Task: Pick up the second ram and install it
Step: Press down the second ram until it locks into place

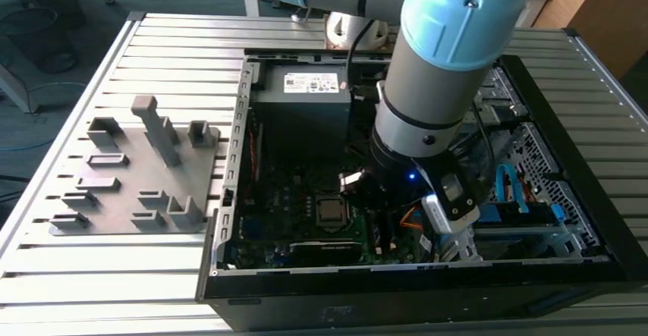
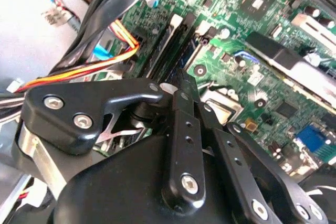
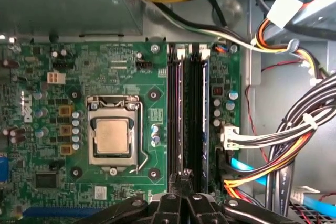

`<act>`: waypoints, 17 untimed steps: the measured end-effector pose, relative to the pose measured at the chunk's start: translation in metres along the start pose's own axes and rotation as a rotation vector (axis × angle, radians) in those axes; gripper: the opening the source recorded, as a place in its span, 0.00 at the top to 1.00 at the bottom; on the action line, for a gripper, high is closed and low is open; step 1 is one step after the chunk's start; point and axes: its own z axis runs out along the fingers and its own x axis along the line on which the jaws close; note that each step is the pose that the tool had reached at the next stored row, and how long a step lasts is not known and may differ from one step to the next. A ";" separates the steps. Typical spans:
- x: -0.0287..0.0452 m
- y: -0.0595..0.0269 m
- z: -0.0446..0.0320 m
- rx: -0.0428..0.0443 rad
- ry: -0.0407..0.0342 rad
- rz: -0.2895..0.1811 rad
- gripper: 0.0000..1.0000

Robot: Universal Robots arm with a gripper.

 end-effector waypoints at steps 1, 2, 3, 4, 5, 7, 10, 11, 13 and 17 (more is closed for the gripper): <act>0.0000 -0.0003 0.0015 0.0006 0.0000 0.000 0.90; -0.0001 -0.0007 0.0029 0.0015 0.0002 0.000 0.90; -0.0001 -0.0010 0.0039 0.0024 0.0005 0.000 0.90; -0.0001 -0.0011 0.0048 0.0031 0.0005 0.000 0.90; -0.0001 -0.0011 0.0060 0.0033 0.0004 0.000 0.90; -0.0001 -0.0012 0.0077 0.0040 0.0005 0.000 0.90; -0.0002 -0.0010 0.0070 0.0028 -0.0006 0.000 0.90; -0.0003 -0.0006 0.0038 -0.0004 -0.0021 0.000 0.90; 0.0000 -0.0014 -0.0053 0.0028 -0.0012 0.000 0.90; 0.0001 0.0107 -0.0069 0.0030 -0.0012 0.000 0.90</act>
